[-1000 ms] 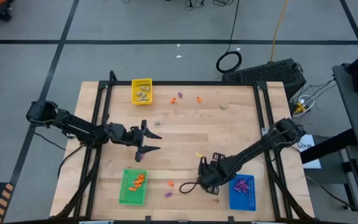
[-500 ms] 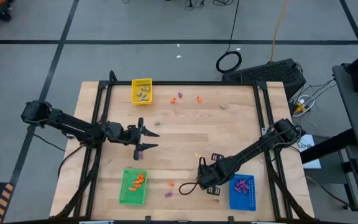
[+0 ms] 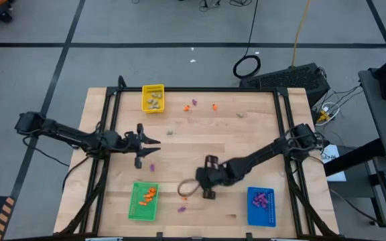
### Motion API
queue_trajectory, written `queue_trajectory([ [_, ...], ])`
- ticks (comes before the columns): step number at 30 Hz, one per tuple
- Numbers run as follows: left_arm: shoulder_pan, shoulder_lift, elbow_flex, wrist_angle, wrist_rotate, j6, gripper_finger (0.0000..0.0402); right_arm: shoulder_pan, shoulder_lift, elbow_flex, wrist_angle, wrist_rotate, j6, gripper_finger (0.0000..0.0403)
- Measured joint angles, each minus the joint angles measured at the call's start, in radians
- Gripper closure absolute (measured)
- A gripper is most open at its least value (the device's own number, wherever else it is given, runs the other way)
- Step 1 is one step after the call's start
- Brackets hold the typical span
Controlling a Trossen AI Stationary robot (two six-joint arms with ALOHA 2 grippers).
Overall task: Sort Halloween decoration
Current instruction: Put the gray skull toy into the yellow bin
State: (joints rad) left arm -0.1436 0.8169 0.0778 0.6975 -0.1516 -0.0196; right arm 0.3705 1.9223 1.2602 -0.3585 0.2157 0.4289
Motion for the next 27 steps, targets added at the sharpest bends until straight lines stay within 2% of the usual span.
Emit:
queue_trajectory([
  [4, 0.0, -0.072, -0.043, -0.001, -0.036, 0.001, 0.0303, -0.088, 0.0, 0.0, 0.186, 0.028, -0.08, 0.0368],
  [9, 0.0, -0.147, -0.067, -0.043, -0.057, 0.002, 0.0319, -0.188, 0.013, 0.001, 0.348, 0.132, -0.156, 0.0368],
  [12, 0.0, -0.183, -0.071, -0.069, -0.062, 0.002, 0.0326, -0.247, 0.023, 0.013, 0.464, 0.147, -0.202, 0.0368],
  [22, -0.001, -0.245, -0.071, -0.107, -0.063, 0.007, 0.033, -0.426, 0.135, 0.268, 0.433, 0.147, -0.327, 0.0368],
  [27, -0.001, -0.254, -0.071, -0.076, -0.063, 0.029, 0.033, -0.521, 0.245, 0.452, 0.385, 0.093, -0.36, 0.0368],
])
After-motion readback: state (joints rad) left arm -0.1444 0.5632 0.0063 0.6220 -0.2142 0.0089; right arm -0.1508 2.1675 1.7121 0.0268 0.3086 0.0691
